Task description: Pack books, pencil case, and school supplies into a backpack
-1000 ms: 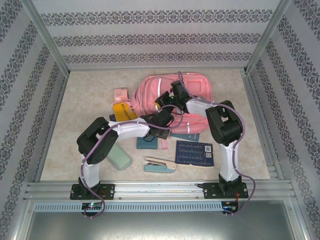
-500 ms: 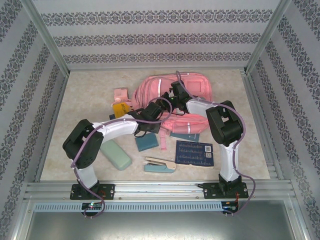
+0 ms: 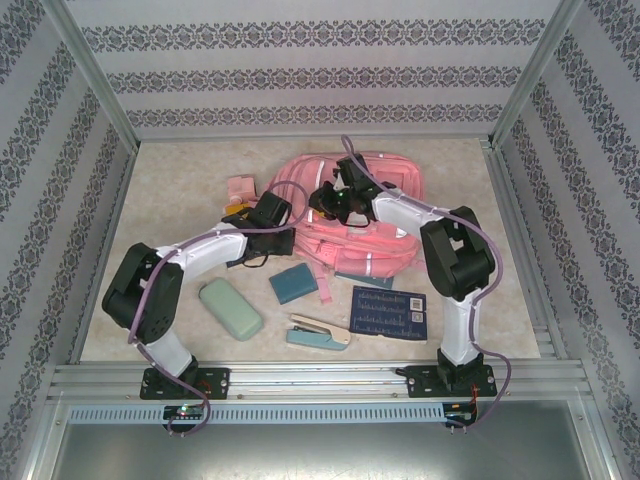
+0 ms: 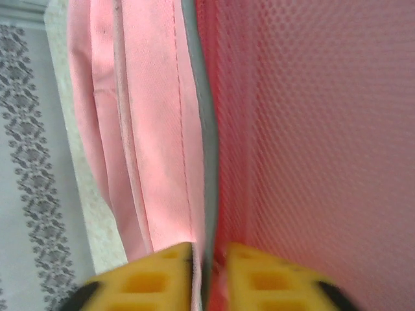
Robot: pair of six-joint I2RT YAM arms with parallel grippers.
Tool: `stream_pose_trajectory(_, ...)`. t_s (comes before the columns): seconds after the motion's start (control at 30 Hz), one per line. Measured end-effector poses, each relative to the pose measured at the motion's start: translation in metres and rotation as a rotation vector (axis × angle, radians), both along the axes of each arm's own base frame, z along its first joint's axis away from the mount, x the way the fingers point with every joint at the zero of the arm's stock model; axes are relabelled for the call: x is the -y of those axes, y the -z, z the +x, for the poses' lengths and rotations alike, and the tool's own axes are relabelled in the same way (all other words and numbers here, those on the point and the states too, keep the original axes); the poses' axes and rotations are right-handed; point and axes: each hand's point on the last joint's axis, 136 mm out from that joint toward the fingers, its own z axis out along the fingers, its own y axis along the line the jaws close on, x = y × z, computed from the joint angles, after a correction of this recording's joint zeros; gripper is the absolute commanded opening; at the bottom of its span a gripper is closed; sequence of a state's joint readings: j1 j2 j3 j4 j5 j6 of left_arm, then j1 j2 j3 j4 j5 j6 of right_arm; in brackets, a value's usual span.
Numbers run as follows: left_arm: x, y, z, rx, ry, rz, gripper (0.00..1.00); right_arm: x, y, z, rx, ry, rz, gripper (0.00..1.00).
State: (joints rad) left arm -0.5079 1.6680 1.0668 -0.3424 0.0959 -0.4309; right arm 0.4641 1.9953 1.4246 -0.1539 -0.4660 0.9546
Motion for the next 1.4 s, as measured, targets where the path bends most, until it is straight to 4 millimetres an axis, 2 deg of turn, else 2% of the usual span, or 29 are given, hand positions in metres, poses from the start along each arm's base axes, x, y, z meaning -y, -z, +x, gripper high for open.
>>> stream_pose_trajectory(0.1, 0.0, -0.012, 0.0, 0.018, 0.0, -0.024, 0.0, 0.011, -0.012, -0.004, 0.019, 0.01, -0.045, 0.51)
stream_pose_trajectory(0.23, 0.003, -0.032, -0.002, 0.051, 0.007, -0.067, 0.0, 0.027, -0.04, -0.012, 0.071, 0.031, -0.108, 0.53)
stream_pose_trajectory(0.33, 0.006, -0.043, -0.007, 0.061, 0.004, -0.1, 0.0, 0.042, -0.073, -0.024, 0.131, 0.077, -0.126, 0.47)
stream_pose_trajectory(0.43, 0.012, -0.05, -0.015, 0.061, 0.009, -0.128, 0.0, 0.059, -0.102, -0.047, 0.152, 0.132, -0.098, 0.37)
stream_pose_trajectory(0.53, 0.027, -0.053, -0.026, 0.05, 0.036, -0.151, 0.0, 0.07, -0.113, -0.068, 0.127, 0.192, -0.046, 0.31)
stream_pose_trajectory(0.63, 0.043, -0.053, -0.038, 0.031, 0.07, -0.171, 0.0, 0.08, -0.1, -0.098, 0.029, 0.25, 0.005, 0.26)
stream_pose_trajectory(0.7, 0.053, -0.054, -0.046, 0.021, 0.091, -0.183, 0.0, 0.085, -0.083, -0.119, -0.048, 0.293, 0.022, 0.27)
stream_pose_trajectory(0.8, 0.066, -0.056, -0.056, 0.006, 0.11, -0.203, 0.0, 0.09, -0.065, -0.155, -0.13, 0.362, 0.059, 0.38)
stream_pose_trajectory(0.93, 0.081, -0.061, -0.063, 0.001, 0.134, -0.225, 0.0, 0.099, -0.054, -0.185, -0.179, 0.456, 0.132, 0.52)
stream_pose_trajectory(1.03, 0.093, -0.067, -0.066, 0.004, 0.156, -0.242, 0.0, 0.099, -0.049, -0.19, -0.201, 0.515, 0.177, 0.63)
stream_pose_trajectory(1.17, 0.099, -0.071, -0.068, 0.009, 0.167, -0.251, 0.0, 0.091, -0.039, -0.185, -0.24, 0.571, 0.228, 0.7)
stream_pose_trajectory(1.27, 0.1, -0.072, -0.068, 0.011, 0.168, -0.253, 0.0, 0.084, -0.034, -0.172, -0.248, 0.603, 0.259, 0.67)
stream_pose_trajectory(1.4, 0.1, -0.072, -0.068, 0.011, 0.169, -0.253, 0.0, 0.077, -0.021, -0.157, -0.246, 0.615, 0.256, 0.57)
